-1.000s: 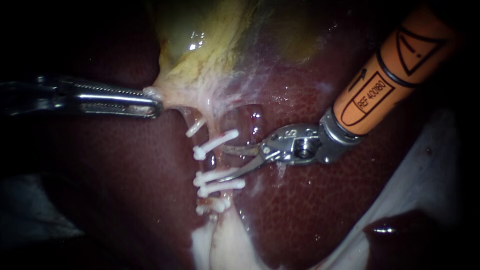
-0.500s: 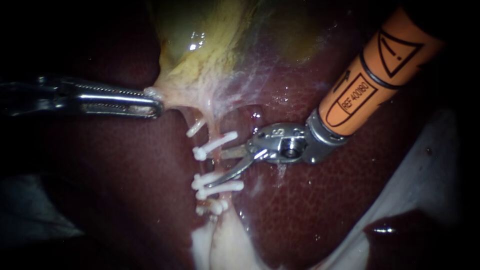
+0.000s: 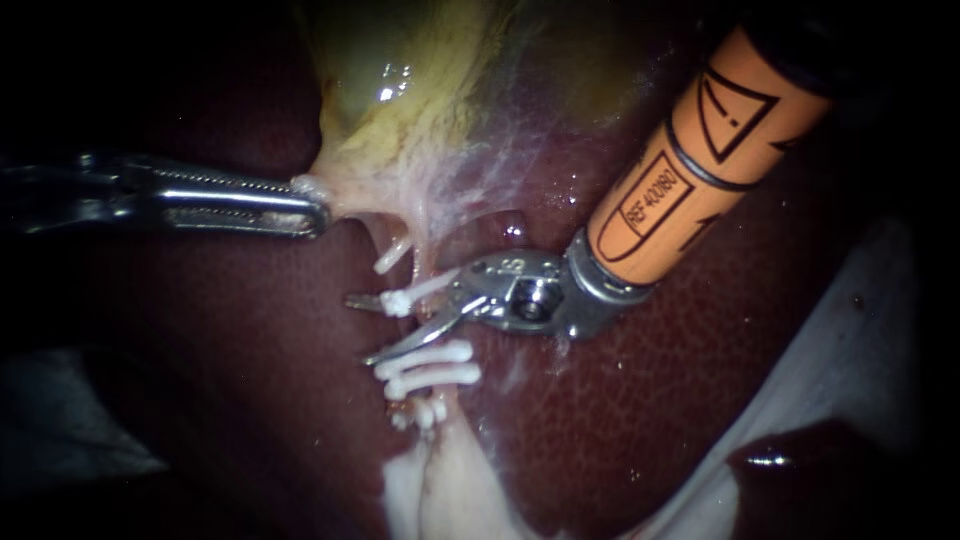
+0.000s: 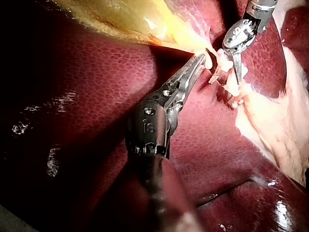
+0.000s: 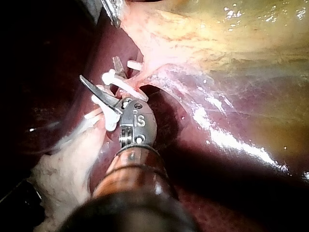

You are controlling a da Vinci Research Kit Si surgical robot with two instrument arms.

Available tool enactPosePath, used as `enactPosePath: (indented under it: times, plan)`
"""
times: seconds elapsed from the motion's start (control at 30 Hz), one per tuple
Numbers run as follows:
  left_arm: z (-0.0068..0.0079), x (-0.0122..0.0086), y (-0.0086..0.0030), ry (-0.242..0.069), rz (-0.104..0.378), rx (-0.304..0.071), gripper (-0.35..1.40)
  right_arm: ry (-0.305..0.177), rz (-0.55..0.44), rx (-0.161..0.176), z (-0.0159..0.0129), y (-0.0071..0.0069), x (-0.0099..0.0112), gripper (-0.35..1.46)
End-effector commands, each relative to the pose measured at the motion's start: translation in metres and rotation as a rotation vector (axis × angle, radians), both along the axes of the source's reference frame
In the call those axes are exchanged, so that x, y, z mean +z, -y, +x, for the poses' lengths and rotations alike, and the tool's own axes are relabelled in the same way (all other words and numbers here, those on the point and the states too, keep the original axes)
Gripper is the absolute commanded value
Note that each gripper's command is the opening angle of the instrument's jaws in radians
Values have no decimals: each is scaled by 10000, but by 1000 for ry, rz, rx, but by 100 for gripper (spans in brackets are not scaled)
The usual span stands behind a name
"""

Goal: Go to the cutting position right tube

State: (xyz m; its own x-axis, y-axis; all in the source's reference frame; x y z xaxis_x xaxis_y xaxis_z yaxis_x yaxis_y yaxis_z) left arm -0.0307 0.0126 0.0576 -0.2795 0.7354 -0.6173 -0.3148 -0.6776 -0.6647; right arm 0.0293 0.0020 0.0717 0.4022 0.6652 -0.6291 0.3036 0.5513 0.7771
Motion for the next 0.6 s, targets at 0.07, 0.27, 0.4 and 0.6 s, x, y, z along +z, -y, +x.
enactPosePath:
  times: [0.07,0.27,0.4,0.6]
  plan:
    - [0,0,0,-1,0,0,-35,10,14,-2,2,1,-1,130]
    - [0,0,0,0,0,0,-35,26,53,-6,5,6,-15,132]
    - [1,1,0,0,0,1,-35,29,66,-8,7,11,-32,132]
    - [2,1,0,0,0,1,-35,33,71,-1,8,13,-45,133]
